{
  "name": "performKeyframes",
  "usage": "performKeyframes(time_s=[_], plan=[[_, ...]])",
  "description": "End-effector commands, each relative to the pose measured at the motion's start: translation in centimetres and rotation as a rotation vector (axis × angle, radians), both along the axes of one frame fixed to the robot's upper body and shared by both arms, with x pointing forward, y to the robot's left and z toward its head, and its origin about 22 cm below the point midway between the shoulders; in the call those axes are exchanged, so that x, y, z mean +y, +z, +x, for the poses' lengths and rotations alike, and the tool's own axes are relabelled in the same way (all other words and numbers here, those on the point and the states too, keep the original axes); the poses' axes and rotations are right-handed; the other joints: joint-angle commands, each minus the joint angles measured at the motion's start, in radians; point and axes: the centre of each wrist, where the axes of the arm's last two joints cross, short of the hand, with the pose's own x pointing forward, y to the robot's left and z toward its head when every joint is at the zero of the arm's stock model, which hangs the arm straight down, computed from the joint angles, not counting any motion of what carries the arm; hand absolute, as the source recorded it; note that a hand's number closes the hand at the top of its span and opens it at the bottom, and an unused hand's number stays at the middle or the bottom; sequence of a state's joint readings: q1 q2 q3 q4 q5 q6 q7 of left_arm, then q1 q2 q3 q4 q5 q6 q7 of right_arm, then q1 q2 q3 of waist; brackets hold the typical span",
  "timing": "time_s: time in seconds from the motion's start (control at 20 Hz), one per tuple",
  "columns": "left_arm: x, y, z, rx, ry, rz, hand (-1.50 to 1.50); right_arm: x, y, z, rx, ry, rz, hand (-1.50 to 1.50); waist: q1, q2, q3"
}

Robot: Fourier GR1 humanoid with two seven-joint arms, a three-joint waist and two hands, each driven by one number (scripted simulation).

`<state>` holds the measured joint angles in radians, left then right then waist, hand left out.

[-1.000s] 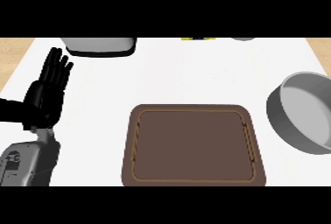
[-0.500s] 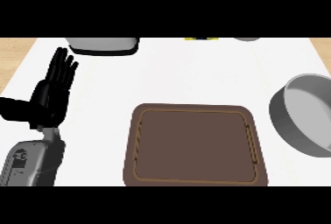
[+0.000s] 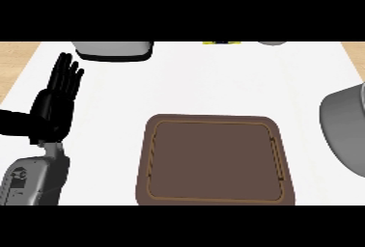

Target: Pick the cupcake from the tray and place it in the pot

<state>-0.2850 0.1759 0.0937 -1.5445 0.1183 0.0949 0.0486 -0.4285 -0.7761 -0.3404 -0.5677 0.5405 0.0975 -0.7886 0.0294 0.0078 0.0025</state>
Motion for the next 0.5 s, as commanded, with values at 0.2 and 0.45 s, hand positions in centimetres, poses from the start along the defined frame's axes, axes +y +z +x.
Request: performKeyframes(time_s=[0.2, 0.45], plan=[[0.1, 1.0, 0.9, -0.002, 0.006, -0.003, 0.0, -0.1, 0.7, 1.6, -0.149, 0.068, 0.301, -1.5, -0.014, -0.003, 0.0], [0.1, 0.0, -0.1, 0.007, 0.015, -0.011, 0.0, -2.7, 3.2, 0.2, -0.126, -0.024, 0.502, -1.5, -0.023, -0.008, -0.002]])
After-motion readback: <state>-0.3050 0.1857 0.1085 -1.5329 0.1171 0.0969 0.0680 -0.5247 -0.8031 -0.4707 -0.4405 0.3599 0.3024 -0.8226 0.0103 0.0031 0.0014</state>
